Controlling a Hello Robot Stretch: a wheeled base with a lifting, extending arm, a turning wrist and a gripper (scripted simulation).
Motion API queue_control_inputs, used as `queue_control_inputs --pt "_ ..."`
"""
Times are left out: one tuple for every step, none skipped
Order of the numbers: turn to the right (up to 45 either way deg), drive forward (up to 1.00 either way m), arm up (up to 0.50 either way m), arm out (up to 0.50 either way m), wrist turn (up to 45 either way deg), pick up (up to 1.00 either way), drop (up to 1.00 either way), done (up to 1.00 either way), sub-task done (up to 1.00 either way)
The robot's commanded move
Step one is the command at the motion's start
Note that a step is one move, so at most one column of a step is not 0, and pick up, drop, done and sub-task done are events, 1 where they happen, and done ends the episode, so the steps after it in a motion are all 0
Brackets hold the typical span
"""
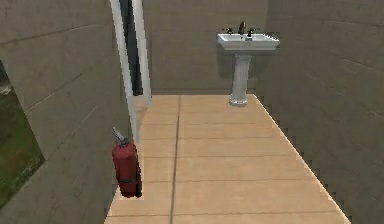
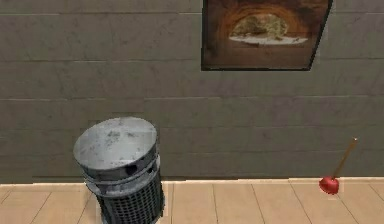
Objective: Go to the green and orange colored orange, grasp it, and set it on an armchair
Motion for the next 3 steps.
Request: queue_control_inputs --pt "0.0 1.00 0.00 0.00 0.0 0.00 0.00 0.00 0.00" --pt "0.0 1.00 0.00 0.00 0.0 0.00 0.00 0.00 0.00" --pt "0.0 0.35 0.00 0.00 0.0 0.00 0.00 0.00 0.00"
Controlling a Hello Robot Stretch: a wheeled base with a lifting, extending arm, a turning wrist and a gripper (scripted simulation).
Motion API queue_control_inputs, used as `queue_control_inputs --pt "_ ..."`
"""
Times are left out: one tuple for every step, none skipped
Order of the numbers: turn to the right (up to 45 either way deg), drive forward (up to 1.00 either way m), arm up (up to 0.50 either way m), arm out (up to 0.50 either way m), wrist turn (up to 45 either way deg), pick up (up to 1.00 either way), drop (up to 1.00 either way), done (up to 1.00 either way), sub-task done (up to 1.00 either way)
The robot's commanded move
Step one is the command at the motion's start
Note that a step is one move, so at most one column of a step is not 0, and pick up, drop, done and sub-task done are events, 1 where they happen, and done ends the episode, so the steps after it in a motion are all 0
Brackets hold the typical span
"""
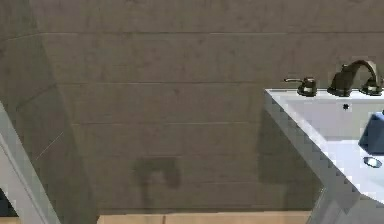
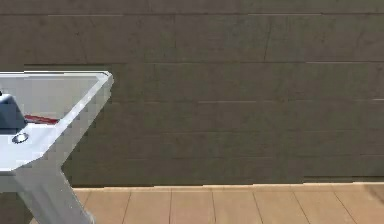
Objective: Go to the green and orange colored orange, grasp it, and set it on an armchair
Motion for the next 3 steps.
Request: queue_control_inputs --pt "-45.0 0.00 0.00 0.00 0.0 0.00 0.00 0.00 0.00" --pt "-6.0 0.00 0.00 0.00 0.0 0.00 0.00 0.00 0.00" --pt "0.0 0.40 0.00 0.00 0.0 0.00 0.00 0.00 0.00"
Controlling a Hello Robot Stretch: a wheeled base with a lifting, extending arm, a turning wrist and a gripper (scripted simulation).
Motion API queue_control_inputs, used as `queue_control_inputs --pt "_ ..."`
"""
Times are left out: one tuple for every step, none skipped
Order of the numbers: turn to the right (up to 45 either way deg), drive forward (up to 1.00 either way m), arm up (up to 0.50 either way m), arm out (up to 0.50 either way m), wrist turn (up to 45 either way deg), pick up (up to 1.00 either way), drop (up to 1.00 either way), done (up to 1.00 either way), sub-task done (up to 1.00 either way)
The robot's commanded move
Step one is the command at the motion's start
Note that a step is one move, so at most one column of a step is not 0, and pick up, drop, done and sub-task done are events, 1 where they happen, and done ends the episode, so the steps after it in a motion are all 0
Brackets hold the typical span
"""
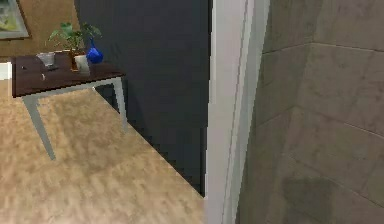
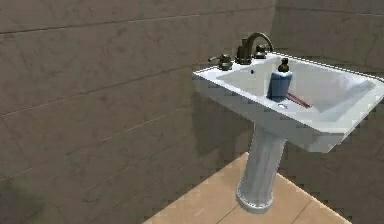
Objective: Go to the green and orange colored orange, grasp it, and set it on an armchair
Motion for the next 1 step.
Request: queue_control_inputs --pt "-39.0 0.00 0.00 0.00 0.0 0.00 0.00 0.00 0.00"
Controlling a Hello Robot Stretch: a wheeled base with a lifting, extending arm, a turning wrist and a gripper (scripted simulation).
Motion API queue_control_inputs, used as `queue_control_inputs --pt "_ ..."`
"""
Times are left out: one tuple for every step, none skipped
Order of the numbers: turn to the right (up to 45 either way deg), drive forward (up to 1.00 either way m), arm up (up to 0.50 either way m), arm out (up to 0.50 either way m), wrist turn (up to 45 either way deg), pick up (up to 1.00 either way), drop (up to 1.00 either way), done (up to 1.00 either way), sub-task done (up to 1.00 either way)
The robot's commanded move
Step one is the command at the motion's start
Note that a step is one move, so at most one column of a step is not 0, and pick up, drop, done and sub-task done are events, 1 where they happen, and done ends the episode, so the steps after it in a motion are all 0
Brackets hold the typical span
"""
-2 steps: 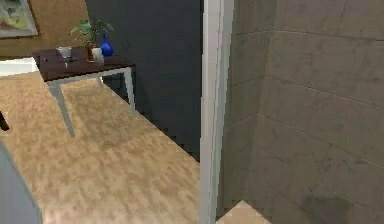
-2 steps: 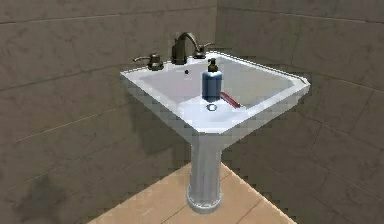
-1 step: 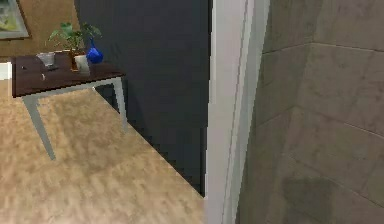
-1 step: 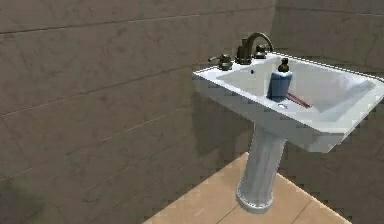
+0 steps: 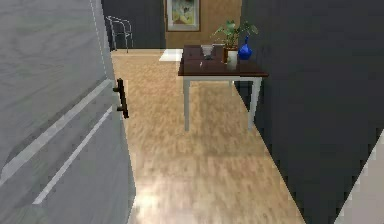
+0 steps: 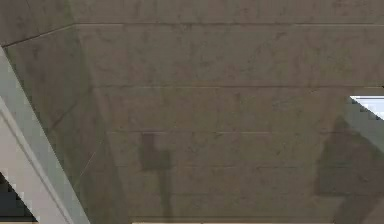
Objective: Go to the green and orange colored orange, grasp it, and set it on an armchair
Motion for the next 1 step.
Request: queue_control_inputs --pt "0.0 1.00 0.00 0.00 0.0 0.00 0.00 0.00 0.00"
